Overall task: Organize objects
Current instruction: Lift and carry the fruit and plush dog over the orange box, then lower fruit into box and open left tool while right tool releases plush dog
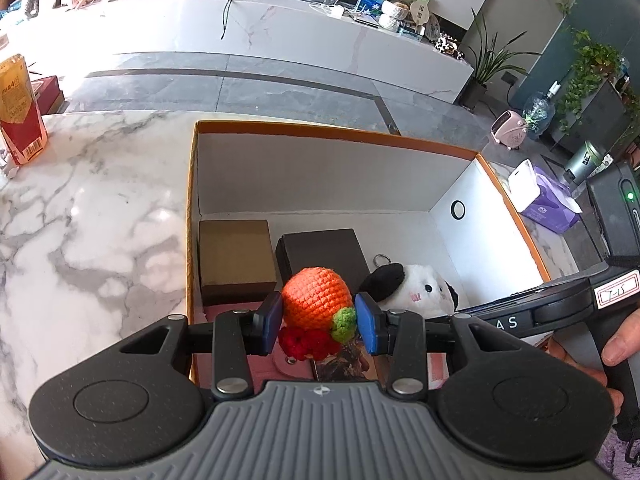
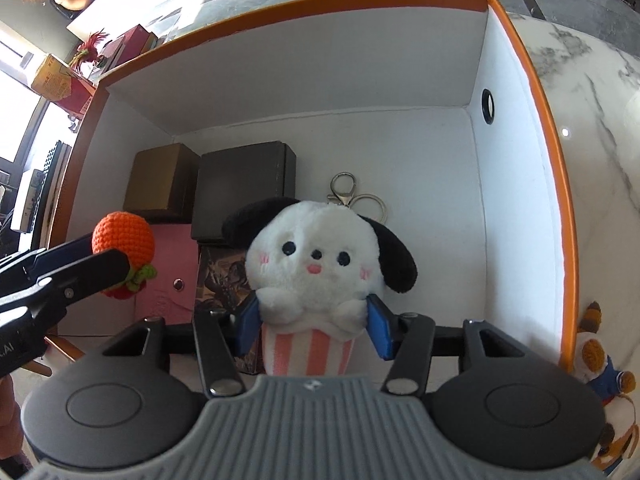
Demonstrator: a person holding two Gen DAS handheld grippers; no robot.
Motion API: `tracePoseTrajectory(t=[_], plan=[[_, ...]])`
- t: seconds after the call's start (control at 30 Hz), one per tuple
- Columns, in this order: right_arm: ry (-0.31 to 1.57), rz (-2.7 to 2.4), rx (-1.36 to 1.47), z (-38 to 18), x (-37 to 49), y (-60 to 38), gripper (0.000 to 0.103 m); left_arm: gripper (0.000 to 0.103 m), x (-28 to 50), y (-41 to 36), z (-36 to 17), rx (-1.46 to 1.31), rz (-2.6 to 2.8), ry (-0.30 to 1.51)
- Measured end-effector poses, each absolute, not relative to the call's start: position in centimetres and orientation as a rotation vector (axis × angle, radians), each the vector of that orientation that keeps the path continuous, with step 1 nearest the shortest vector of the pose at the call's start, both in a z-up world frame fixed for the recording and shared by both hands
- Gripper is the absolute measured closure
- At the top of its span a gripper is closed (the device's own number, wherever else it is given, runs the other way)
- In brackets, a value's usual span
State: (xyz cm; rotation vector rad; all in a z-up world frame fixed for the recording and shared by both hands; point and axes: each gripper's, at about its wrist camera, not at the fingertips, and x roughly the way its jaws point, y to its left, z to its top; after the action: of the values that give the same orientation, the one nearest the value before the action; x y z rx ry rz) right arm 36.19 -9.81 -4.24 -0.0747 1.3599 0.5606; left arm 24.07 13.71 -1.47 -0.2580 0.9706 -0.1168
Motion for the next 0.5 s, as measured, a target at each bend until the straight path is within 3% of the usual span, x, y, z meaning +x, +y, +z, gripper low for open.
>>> tracePoseTrajectory(t=[0.13,0.5], plan=[[1.268,0.540,-0.161,-3.0,35.9,-9.4,0.043,0.057,25.8,13.9,-0.8,-0.238,-0.119,0.969],[1.178,0.572,-0.115,-2.1,37.6,-9.2,0.046,0.057,33.0,12.6,-2.5,-0.145,-0.115,0.991]])
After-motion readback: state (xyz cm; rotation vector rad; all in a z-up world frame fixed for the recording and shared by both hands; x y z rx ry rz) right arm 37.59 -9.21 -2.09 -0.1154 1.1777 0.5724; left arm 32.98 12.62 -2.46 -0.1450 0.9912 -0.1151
